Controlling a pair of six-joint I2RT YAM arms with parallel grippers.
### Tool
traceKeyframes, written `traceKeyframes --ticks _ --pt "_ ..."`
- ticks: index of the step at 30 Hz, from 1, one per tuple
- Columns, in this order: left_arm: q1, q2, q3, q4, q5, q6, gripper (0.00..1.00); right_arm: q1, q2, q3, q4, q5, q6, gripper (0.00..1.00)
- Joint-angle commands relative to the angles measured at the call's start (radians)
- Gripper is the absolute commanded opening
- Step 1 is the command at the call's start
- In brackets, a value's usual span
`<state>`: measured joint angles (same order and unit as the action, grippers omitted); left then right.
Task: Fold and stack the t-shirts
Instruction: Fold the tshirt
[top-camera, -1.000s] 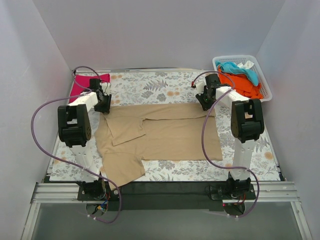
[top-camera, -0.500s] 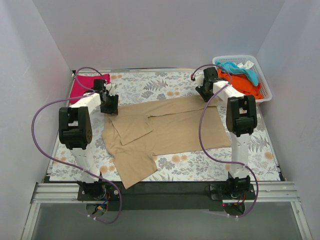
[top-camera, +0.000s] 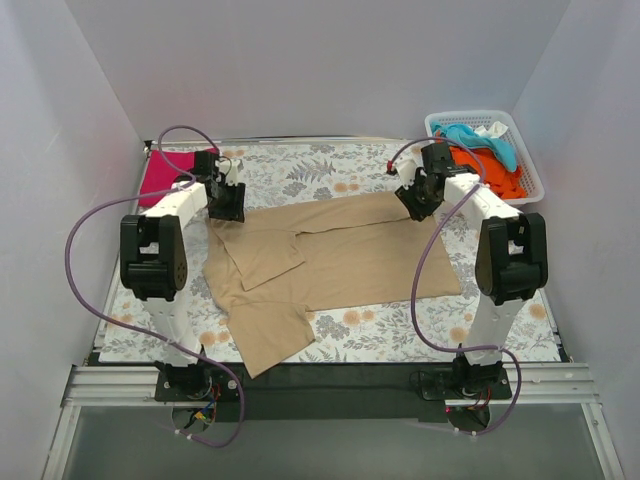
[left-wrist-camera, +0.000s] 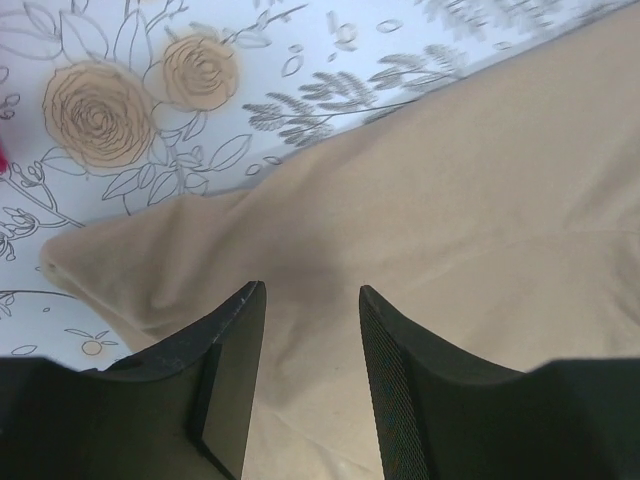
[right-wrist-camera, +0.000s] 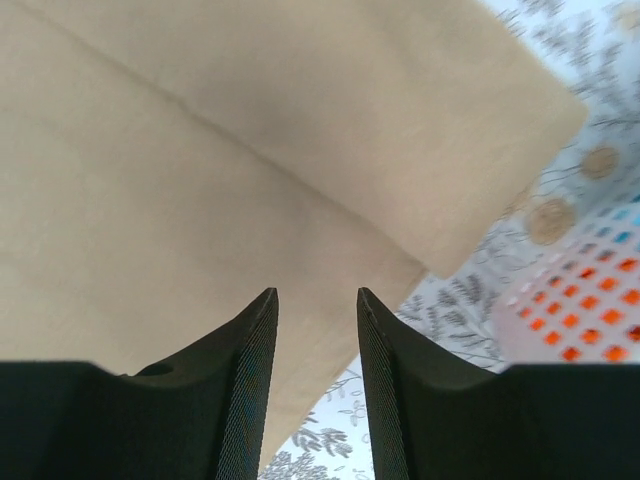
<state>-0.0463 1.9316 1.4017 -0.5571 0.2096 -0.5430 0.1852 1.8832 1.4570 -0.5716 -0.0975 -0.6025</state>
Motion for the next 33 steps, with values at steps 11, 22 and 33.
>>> traceKeyframes --ticks 11,22,33 --pt "0.037 0.277 0.282 -0.067 -0.081 0.052 0.41 -0.021 -0.088 -0.089 -0.092 -0.083 -0.101 0.43" --pt "0.045 -0.141 0.139 -0.256 0.385 0.322 0.57 -0.021 -0.381 -0.231 -0.284 -0.205 -0.327 0.63" --pt "0.082 -0.62 -0.332 -0.535 0.324 0.652 0.53 0.019 -0.71 -0.648 -0.292 -0.085 -0.468 0.48"
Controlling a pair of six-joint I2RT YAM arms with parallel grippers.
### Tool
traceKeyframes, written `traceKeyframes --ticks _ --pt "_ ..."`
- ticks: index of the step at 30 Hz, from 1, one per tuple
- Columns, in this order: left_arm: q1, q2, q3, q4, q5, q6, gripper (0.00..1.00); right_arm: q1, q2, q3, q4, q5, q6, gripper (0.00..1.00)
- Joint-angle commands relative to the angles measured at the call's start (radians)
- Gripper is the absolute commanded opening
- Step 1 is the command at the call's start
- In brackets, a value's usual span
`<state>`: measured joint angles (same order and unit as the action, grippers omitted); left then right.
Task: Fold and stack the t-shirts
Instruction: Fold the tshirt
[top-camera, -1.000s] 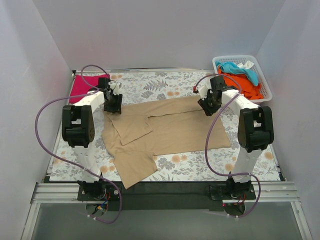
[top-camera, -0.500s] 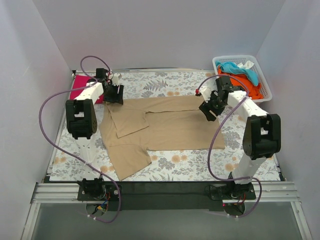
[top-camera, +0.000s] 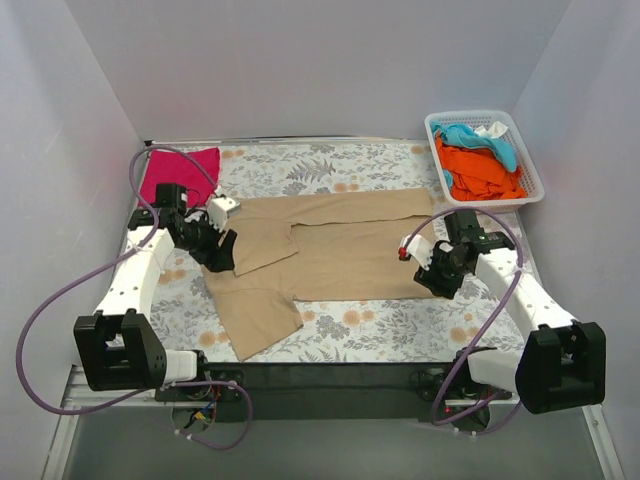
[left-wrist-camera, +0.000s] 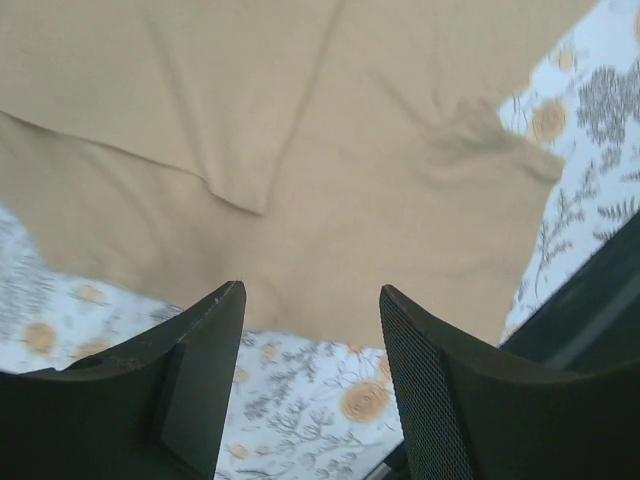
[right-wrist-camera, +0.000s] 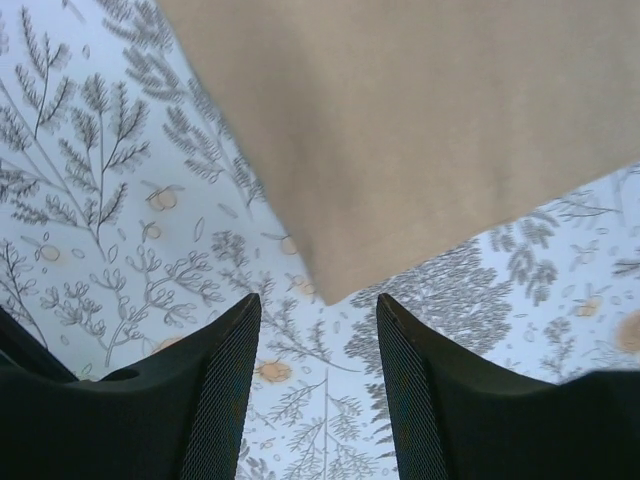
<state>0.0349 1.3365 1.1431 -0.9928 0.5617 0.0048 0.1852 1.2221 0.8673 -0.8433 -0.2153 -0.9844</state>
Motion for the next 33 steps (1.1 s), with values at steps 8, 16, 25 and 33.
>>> traceKeyframes --ticks 8,16,25,33 --pt "0.0 -0.077 -0.163 -0.098 -0.043 0.063 0.53 0.022 -0.056 -0.218 0.148 0.139 -0.111 0.48" --pt "0.0 -0.079 -0.174 -0.081 -0.048 0.041 0.53 0.022 -0.047 -0.234 0.217 0.18 -0.126 0.47" --pt "-0.001 -0.063 -0.244 0.002 -0.14 0.075 0.53 0.022 0.036 -0.287 0.268 0.194 -0.157 0.39" --pt "-0.012 -0.048 -0.413 0.227 -0.276 0.136 0.51 0.022 0.085 -0.283 0.289 0.198 -0.135 0.18"
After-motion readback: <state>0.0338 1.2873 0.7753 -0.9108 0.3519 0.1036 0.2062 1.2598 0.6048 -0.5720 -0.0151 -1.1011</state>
